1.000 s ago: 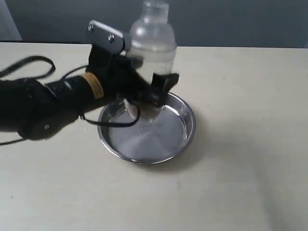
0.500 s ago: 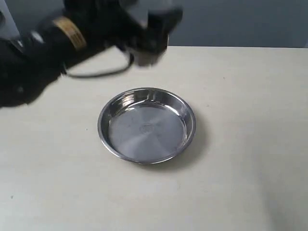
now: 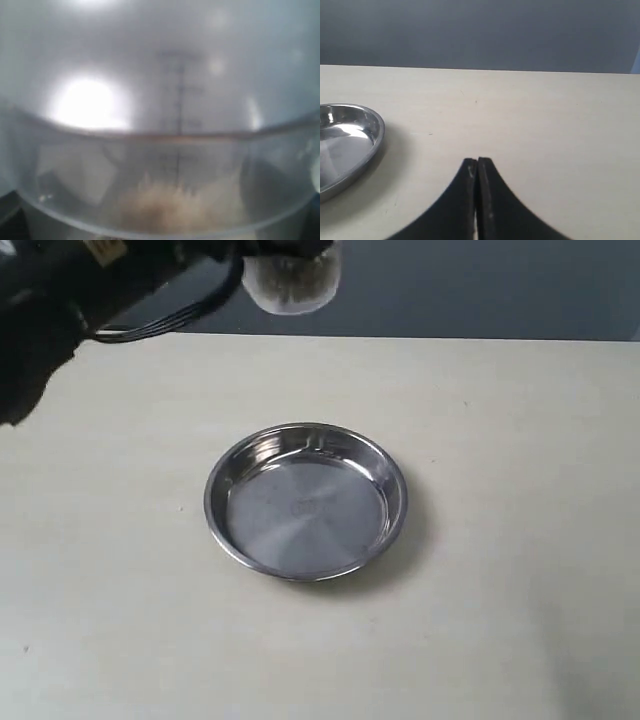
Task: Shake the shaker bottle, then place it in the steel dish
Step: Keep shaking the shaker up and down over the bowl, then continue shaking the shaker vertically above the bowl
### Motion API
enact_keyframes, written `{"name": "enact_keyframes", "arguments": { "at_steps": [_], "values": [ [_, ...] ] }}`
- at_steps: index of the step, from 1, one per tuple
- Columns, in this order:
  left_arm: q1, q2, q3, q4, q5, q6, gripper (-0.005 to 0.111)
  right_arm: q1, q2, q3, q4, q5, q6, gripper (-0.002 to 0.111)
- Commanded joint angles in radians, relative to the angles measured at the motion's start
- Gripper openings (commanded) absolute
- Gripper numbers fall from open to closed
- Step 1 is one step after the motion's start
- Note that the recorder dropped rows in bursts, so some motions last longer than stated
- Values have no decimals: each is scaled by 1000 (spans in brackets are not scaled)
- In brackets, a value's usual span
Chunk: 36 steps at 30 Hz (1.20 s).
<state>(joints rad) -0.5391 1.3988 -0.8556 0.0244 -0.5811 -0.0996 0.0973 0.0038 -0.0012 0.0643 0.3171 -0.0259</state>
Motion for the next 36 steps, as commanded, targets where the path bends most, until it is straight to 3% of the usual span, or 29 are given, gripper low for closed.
{"name": "enact_keyframes", "arguments": {
  "at_steps": [1, 3, 5, 8, 10, 11, 13, 17, 19, 21, 24, 26, 30, 32, 34, 35, 36],
  "values": [
    [-2, 199, 243, -69, -240, -187, 0, 4, -4, 1, 0, -11, 0, -1],
    [-2, 191, 273, 68, -506, -233, 0, 4, -4, 1, 0, -11, 0, -1],
    [-2, 134, 223, 111, -572, -245, 0, 4, -4, 1, 0, -11, 0, -1],
    [-2, 45, 159, 121, -289, -147, 0, 4, -4, 1, 0, -11, 0, -1],
    [-2, 79, 171, 22, -87, -84, 0, 4, -4, 1, 0, -11, 0, -1],
    [0, 122, 200, -30, -68, -70, 0, 4, -4, 1, 0, -11, 0, -1],
    [0, 199, 252, -44, -166, -69, 0, 4, -4, 1, 0, -11, 0, -1],
    [-2, 131, 202, 151, -431, -82, 0, 4, -4, 1, 0, -11, 0, -1],
    [-1, 58, 118, 136, -354, -78, 0, 4, -4, 1, 0, -11, 0, -1],
    [1, 30, 68, 80, -172, -33, 0, 4, -4, 1, 0, -11, 0, -1],
    [11, 78, 91, 12, 33, -5, 0, 4, -4, 1, 0, -11, 0, -1],
    [8, 129, 139, 17, 8, -57, 0, 4, -4, 1, 0, -11, 0, -1],
    [-11, 58, 115, 228, -261, -79, 0, 4, -4, 1, 0, -11, 0, -1],
    [-11, 5, 81, 194, -185, -34, 0, 4, -4, 1, 0, -11, 0, -1],
    [-7, 23, 81, 17, 32, 58, 0, 4, -4, 1, 0, -11, 0, -1],
    [0, 112, 138, -97, 83, 66, 0, 4, -4, 1, 0, -11, 0, -1],
    [0, 138, 166, -100, 47, 39, 0, 4, -4, 1, 0, -11, 0, -1]
  ]
}}
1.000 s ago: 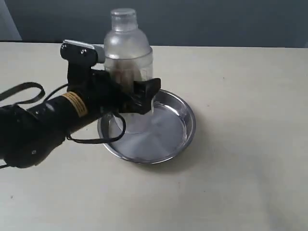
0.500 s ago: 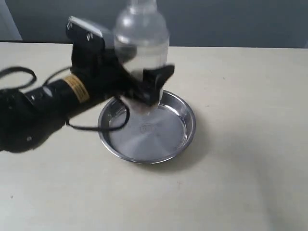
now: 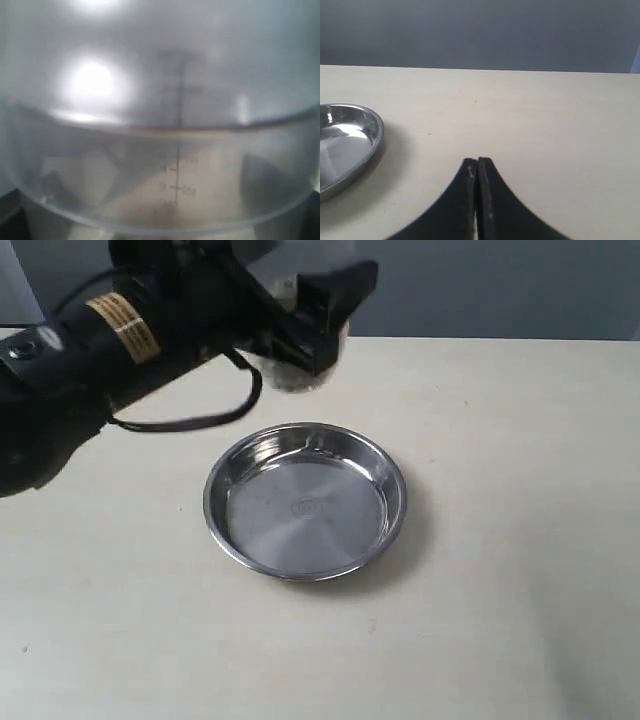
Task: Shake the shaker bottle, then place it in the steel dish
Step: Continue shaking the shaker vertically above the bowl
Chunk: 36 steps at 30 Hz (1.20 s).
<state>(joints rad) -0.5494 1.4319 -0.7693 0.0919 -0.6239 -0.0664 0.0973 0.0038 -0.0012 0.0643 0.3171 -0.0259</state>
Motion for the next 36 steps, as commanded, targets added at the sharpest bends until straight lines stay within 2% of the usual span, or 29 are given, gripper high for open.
{"name": "enact_keyframes", "arguments": {
  "at_steps": [1, 3, 4, 5, 6, 7, 8, 9, 10, 11, 12, 13, 14, 16, 18, 21, 22, 23, 25, 26, 28, 30, 32, 34, 36],
  "values": [
    [2, 99, 101, -28, -76, -35, 0, 4, -4, 1, 0, -11, 0, -1],
    [-1, -15, 41, 67, -263, -30, 0, 4, -4, 1, 0, -11, 0, -1],
    [-1, -46, 14, 44, -202, -20, 0, 4, -4, 1, 1, -13, 0, -1],
    [-1, -60, -16, -59, 33, 7, 0, 4, -4, 1, 1, -13, 0, -1],
    [2, 6, 30, -92, 115, 27, 0, 4, -4, 1, 1, -13, 0, -1],
    [2, 74, 93, -118, 54, 6, 0, 4, -4, 1, 1, -13, 0, -1],
    [-1, 114, 136, -105, -150, -50, 0, 4, -4, 1, 1, -13, 0, -1],
    [-1, 88, 136, -50, -331, -95, 0, 4, -4, 1, 1, -13, 0, -1],
    [-1, 23, 77, 8, -450, -74, 0, 4, -4, 1, 1, -13, 0, -1],
    [-1, -49, 6, 18, -363, -37, 0, 4, -4, 1, 1, -13, 0, -1],
    [-1, -97, -74, -10, -100, 0, 0, 4, -4, 1, 1, -13, 0, -1],
    [1, -95, -90, -52, 92, 0, 0, 4, -4, 1, 1, -13, 0, -1],
    [12, -48, -43, -79, 168, -8, 0, 4, -4, 1, 1, -13, 0, -1],
    [9, 37, 71, -101, 92, -53, 0, 4, -4, 1, 1, -11, 0, -1],
    [5, 97, 156, -57, -78, -127, 0, 4, -4, 1, 1, -11, 0, -1],
    [5, 48, 165, 32, -381, -135, 0, 4, -4, 1, 1, -11, 0, -1],
    [5, 4, 130, 28, -401, -135, 0, 4, -4, 1, 1, -11, 0, -1],
    [5, -38, 87, 21, -340, -119, 0, 4, -4, 1, 1, -11, 0, -1],
    [11, -71, 29, -12, -117, -38, 0, 4, -4, 1, 1, -11, 0, -1],
    [21, -50, 28, -77, -16, 3, 0, 4, -4, 1, 1, -11, 0, -1],
    [40, 58, 78, -194, 32, 16, 0, 4, -4, 1, 1, -11, 0, -1],
    [44, 150, 137, -219, -50, -42, 0, 4, -4, 1, 1, -11, 0, -1],
    [27, 147, 151, -42, -165, -86, 0, 4, -4, 1, 1, -11, 0, -1],
    [3, 97, 120, 107, -311, -94, 0, 4, -4, 1, 1, -11, 0, -1],
    [-13, 19, 42, 94, -309, -85, 0, 4, -4, 1, 1, -11, 0, -1]
  ]
}}
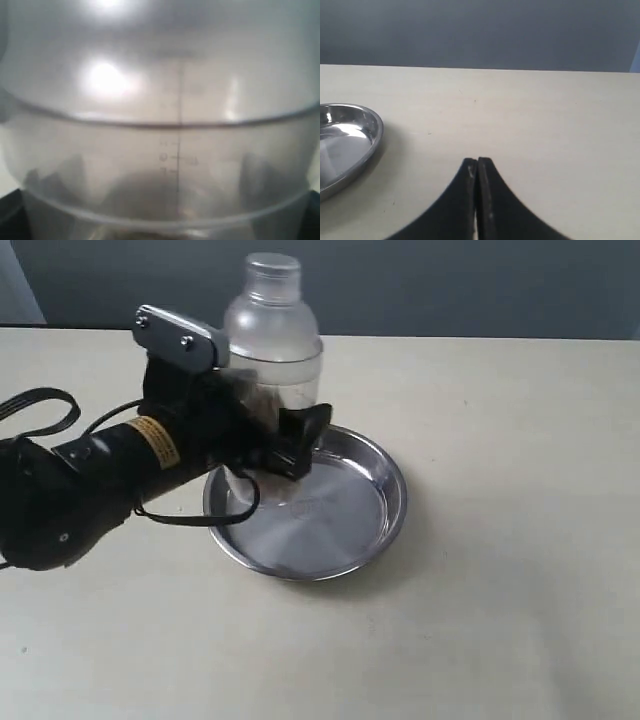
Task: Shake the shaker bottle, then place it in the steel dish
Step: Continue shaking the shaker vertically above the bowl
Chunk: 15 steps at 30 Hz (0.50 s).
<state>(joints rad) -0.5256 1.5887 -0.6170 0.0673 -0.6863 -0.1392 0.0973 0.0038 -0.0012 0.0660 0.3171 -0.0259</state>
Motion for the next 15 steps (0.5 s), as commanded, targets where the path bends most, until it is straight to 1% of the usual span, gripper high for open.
{"name": "enact_keyframes", "arguments": {
  "at_steps": [1, 2, 3, 5, 6, 8, 10, 11, 12, 13, 14, 15],
  "values": [
    [-37, -163, -151, 114, -200, 9, 0, 4, -4, 1, -1, -11, 0, -1],
    [-37, -181, -181, 96, -114, 33, 0, 4, -4, 1, -1, -11, 0, -1],
    [-32, -177, -192, 40, -20, 38, 0, 4, -4, 1, -1, -11, 0, -1],
    [-19, -100, -159, -67, 108, 38, 0, 4, -4, 1, -1, -11, 0, -1],
    [-14, -40, -132, -83, 115, 35, 0, 4, -4, 1, -1, -11, 0, -1],
    [-14, 38, -80, -67, 53, 13, 0, 4, -4, 1, -1, -11, 0, -1],
    [-33, 19, -71, 52, -60, -36, 0, 4, -4, 1, -1, -11, 0, -1],
    [-45, -27, -83, 121, -155, -65, 0, 4, -4, 1, -1, -11, 0, -1],
    [-52, -65, -107, 145, -195, -68, 0, 4, -4, 1, -1, -11, 0, -1],
    [-56, -109, -132, 148, -188, -51, 0, 4, -4, 1, -1, -11, 0, -1],
    [-56, -139, -161, 138, -93, -15, 0, 4, -4, 1, -1, -11, 0, -1],
    [-54, -137, -169, 96, -10, 13, 0, 4, -4, 1, -1, -11, 0, -1]
  ]
}}
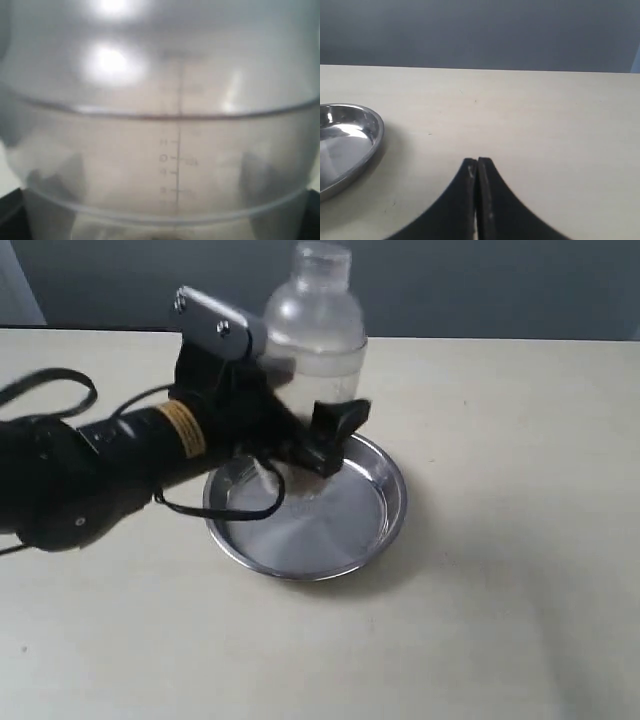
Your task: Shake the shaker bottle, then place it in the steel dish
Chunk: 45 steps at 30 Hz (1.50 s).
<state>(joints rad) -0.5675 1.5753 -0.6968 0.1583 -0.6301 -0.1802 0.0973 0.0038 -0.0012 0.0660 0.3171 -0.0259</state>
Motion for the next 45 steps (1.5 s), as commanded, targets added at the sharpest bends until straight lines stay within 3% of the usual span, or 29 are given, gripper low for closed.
{"name": "enact_keyframes", "arguments": {
  "at_steps": [1, 2, 4, 9, 12, 14, 15, 17, 20, 22, 25, 26, 29, 31, 33, 34, 35, 37, 38, 39, 40, 41, 43, 44, 45],
  "values": [
    [-4, -103, -87, -85, 31, 82, 0, 4, -4, 1, -1, -11, 0, -1],
    [10, -52, -66, -174, 90, 109, 0, 4, -4, 1, -1, -11, 0, -1],
    [18, 9, -26, -236, 63, 101, 0, 4, -4, 1, -1, -11, 0, -1],
    [-3, -131, -96, 14, -182, 106, 0, 4, -4, 1, -1, -11, 0, -1],
    [2, -201, -179, -35, -14, 132, 0, 4, -4, 1, -1, -11, 0, -1],
    [20, -156, -151, -128, 159, 132, 0, 4, -4, 1, -1, -11, 0, -1],
    [23, -118, -115, -158, 178, 130, 0, 4, -4, 1, -1, -11, 0, -1],
    [23, -34, -17, -213, 96, 65, 0, 4, -4, 1, -1, -11, 0, -1],
    [17, -7, 65, -108, -139, -92, 0, 4, -4, 1, -1, -11, 0, -1],
    [18, -21, 66, -88, -223, -56, 0, 4, -4, 1, -1, -11, 0, -1],
    [27, -28, 63, -390, -218, -13, 0, 4, -4, 1, -1, -11, 0, -1],
    [21, -28, 63, -333, -205, -58, 0, 4, -4, 1, -1, -11, 0, -1],
    [-9, -31, 51, 159, -176, -132, 0, 4, -4, 1, -1, -11, 0, -1],
    [1, -32, 42, -39, -42, 14, 0, 4, -4, 1, -1, -11, 0, -1],
    [42, -19, 42, -613, -60, 287, 0, 4, -4, 1, -1, -11, 0, -1],
    [50, -16, 42, -794, -102, 300, 0, 4, -4, 1, -1, -11, 0, -1],
    [48, -22, 42, -766, -99, 264, 0, 4, -4, 1, -1, -11, 0, -1],
    [14, -49, 37, -304, -29, 84, 0, 4, -4, 1, -1, -11, 0, -1],
    [-10, -55, 29, 21, -37, -45, 0, 4, -4, 1, -1, -11, 0, -1],
    [-21, -57, 18, 206, -45, -103, 0, 4, -4, 1, -1, -11, 0, -1],
    [-23, -57, 14, 190, -21, -95, 0, 4, -4, 1, -1, -11, 0, -1],
    [-17, -50, 11, 2, 16, -14, 0, 4, -4, 1, -1, -11, 0, -1],
    [19, -16, 11, -603, -39, 205, 0, 4, -4, 1, -1, -11, 0, -1],
    [17, -10, 11, -779, -84, 195, 0, 4, -4, 1, -1, -11, 0, -1],
    [10, -13, 11, -708, -66, 180, 0, 4, -4, 1, -1, -11, 0, -1]
  ]
}}
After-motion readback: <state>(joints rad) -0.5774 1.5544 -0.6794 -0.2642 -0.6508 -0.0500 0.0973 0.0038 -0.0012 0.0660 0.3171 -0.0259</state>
